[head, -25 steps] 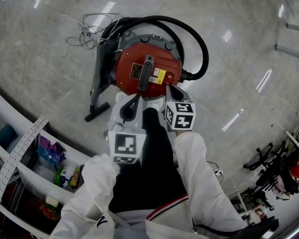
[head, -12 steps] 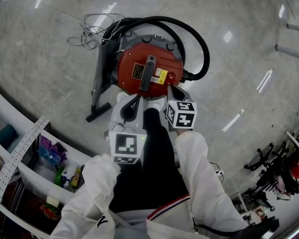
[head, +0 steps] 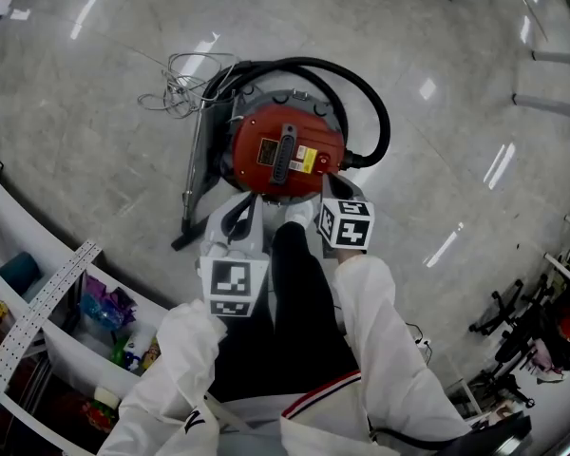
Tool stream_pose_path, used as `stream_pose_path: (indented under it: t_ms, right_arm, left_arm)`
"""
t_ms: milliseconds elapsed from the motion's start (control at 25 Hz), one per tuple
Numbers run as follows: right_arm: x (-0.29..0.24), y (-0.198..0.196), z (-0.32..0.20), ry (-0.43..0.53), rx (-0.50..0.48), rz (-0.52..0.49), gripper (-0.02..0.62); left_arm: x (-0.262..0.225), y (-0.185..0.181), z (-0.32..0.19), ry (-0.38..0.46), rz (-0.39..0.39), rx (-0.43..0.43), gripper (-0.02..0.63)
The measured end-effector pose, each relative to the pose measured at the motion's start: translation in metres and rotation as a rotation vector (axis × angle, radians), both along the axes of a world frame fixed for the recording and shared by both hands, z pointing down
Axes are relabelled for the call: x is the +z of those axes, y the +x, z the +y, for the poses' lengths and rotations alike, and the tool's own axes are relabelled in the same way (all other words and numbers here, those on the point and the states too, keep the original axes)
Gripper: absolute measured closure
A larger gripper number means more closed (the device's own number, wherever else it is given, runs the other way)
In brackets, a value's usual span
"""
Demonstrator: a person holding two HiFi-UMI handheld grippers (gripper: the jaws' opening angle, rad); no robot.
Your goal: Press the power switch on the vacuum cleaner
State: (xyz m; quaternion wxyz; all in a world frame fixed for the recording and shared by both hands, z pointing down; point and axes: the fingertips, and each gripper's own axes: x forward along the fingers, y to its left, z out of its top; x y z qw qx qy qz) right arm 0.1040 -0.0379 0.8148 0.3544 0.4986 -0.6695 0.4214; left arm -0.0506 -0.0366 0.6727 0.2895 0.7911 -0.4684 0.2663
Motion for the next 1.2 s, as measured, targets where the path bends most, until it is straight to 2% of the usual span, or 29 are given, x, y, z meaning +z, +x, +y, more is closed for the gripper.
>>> stream_pose_path:
  t_ms: [600,1200]
  right_arm:
    - [-0.096,-0.01,-0.02,0.12,0.061,-0.019,0.595]
    - [-0.209,-0.021,-0.018,0.215,0.023,-0.041,0.595]
  left_arm:
    - [-0.062,-0.031,-0.014,0.068,-0.022,0.03,0.606]
    - [-0.133,-0.045,-0.014,0.143,-0.023,0.025,0.606]
